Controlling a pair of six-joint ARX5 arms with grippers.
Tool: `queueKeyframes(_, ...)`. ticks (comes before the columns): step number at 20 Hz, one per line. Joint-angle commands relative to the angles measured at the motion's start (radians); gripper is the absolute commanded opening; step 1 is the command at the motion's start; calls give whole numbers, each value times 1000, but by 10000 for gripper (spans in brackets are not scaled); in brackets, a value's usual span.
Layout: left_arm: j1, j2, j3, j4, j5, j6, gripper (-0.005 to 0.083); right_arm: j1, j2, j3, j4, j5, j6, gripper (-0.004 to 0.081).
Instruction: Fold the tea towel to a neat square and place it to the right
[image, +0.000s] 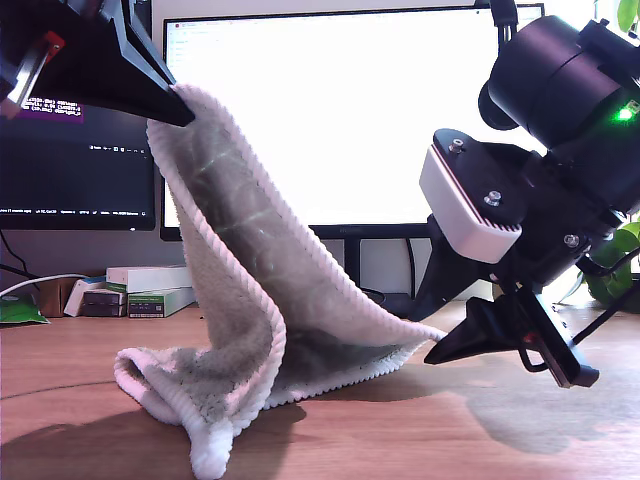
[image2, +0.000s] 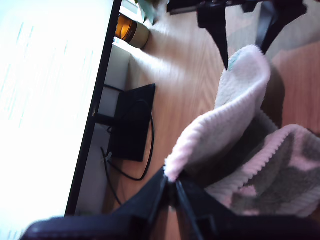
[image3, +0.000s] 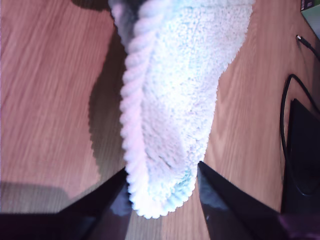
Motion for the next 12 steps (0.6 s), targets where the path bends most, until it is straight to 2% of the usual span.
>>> queueKeyframes(1,10,-5,10,6,11,-11,-24,-1,10,6,14,3,-3,290)
queueKeyframes(7,52,-3,10,-31,12,-27,-24,46,8,6,13,49,-2,181)
queueKeyframes(12,78,-2,10,-52,31,-30,-24,53,0,6,12,179,18,120)
